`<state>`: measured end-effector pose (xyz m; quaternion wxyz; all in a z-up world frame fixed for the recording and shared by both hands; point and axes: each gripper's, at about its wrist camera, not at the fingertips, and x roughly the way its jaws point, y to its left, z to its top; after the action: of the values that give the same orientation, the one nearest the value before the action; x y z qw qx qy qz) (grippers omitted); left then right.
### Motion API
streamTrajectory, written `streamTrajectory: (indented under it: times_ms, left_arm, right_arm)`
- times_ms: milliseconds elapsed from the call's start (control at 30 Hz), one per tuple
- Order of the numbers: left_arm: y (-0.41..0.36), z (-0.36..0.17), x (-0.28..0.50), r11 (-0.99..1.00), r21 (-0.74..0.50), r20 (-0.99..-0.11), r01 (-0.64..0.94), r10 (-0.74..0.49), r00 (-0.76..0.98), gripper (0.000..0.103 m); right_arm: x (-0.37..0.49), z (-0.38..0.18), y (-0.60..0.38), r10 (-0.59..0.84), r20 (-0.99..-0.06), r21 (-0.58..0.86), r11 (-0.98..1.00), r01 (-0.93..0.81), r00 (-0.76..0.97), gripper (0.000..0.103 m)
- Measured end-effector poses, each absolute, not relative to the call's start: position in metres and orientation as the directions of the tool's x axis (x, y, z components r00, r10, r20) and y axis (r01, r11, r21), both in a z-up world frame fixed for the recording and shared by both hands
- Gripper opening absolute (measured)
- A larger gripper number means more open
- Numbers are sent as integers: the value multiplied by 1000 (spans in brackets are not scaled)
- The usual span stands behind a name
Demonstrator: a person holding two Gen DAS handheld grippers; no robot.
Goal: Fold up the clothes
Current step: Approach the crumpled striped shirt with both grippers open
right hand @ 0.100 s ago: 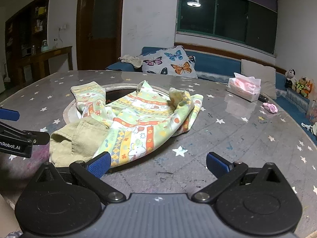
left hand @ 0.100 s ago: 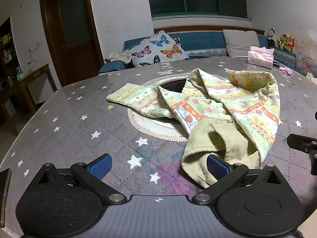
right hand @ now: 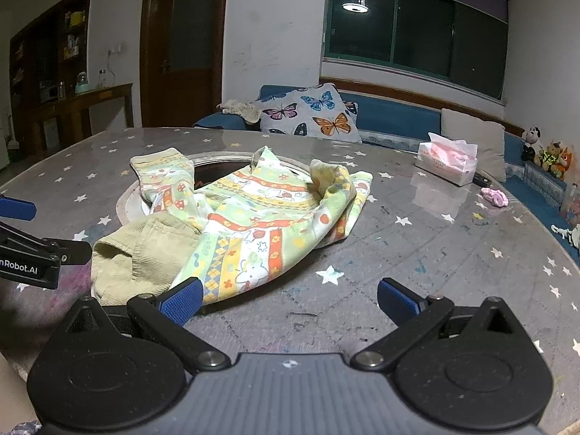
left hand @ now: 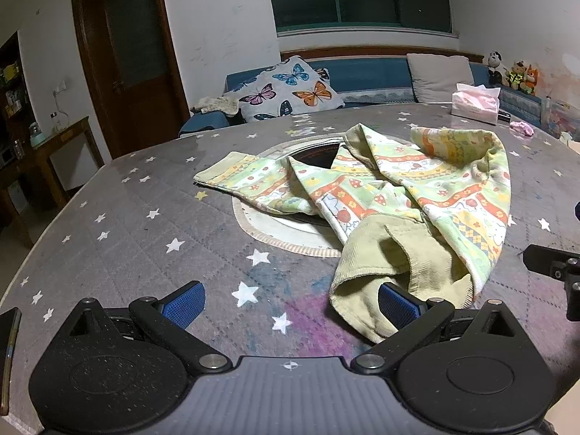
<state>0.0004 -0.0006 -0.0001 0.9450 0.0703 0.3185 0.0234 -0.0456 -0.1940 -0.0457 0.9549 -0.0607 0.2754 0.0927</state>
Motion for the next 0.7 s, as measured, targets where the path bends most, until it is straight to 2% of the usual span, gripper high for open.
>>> streamTrajectory:
  times_ms: [700]
  left_arm:
    - [-5,-2,5,991,135,-611,11,75,788,103]
  right_arm:
    - [-39,-49,-192,157,-552,-47,975,-219,819,103]
